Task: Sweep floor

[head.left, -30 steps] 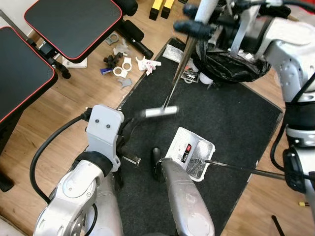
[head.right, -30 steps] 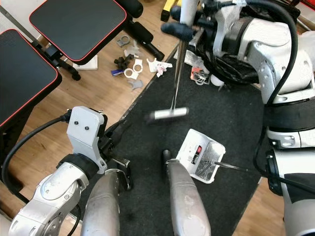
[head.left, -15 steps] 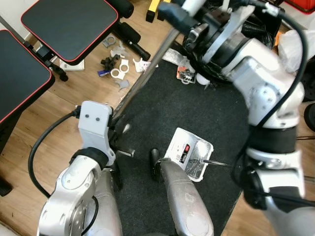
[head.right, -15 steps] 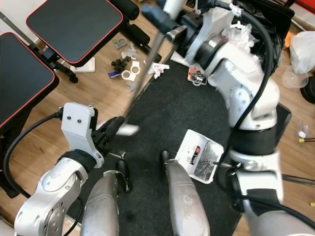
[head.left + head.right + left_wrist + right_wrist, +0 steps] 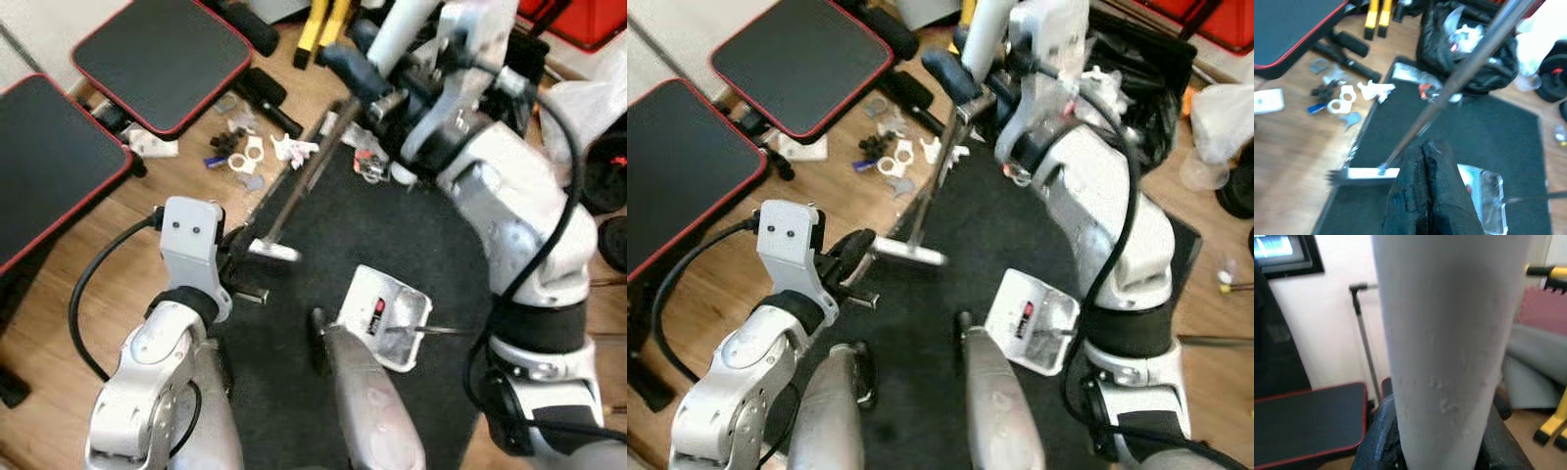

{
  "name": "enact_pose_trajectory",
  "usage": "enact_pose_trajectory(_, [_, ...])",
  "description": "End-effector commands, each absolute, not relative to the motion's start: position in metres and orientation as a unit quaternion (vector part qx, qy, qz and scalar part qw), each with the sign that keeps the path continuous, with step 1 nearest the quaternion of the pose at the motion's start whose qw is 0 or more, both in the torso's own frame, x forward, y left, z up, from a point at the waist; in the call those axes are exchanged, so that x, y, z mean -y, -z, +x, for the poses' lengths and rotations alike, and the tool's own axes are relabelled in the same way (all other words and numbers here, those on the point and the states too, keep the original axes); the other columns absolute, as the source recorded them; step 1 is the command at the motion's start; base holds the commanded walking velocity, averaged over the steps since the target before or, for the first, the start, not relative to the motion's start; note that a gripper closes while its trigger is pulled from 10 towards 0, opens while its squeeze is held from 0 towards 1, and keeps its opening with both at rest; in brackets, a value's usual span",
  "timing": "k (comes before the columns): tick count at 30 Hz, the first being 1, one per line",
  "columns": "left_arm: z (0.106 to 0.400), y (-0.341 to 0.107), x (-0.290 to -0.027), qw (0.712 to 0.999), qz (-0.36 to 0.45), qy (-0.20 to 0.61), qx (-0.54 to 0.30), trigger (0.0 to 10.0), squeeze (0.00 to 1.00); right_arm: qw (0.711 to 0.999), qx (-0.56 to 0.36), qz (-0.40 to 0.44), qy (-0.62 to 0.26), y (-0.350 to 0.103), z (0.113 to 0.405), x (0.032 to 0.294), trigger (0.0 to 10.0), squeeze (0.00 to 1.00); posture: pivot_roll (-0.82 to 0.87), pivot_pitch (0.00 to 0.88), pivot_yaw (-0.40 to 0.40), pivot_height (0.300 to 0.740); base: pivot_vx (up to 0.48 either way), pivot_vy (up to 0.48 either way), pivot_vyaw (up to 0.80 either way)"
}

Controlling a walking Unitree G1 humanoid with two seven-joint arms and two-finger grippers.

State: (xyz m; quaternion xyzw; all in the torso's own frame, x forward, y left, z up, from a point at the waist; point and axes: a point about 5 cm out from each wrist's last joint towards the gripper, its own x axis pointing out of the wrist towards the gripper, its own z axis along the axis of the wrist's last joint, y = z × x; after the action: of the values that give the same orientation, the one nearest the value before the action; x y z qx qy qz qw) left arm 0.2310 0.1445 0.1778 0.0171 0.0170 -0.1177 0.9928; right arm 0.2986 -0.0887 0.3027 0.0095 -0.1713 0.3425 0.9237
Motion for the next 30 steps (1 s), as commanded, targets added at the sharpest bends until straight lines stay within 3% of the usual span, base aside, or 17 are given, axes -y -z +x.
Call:
enact_pose_trajectory(1, [0.230, -0.173, -0.146, 0.996, 0.017, 0.088, -0.025, 10.0, 0.00, 0.919, 0.186, 0.012, -0.348, -0.306, 0.291, 0.090, 10.0, 0.00, -0.14, 0.296, -0.176, 0.740, 0.000, 0.480, -0.80])
enact_pose_trajectory(7, [0.234, -0.173, -0.146, 0.995, 0.020, 0.092, -0.022, 10.0, 0.00, 0.923, 0.180, 0.013, -0.340, -0.302, 0.287, 0.088, 10.0, 0.00, -0.14, 0.283, -0.165, 0.740, 0.000, 0.449, -0.80])
enact_pose_trajectory(30, [0.241, -0.163, -0.137, 0.991, 0.076, 0.109, -0.005, 10.0, 0.00, 0.953, 0.187, -0.010, -0.239, -0.287, 0.296, 0.096, 10.0, 0.00, -0.12, 0.229, -0.150, 0.740, 0.000, 0.000, -0.80])
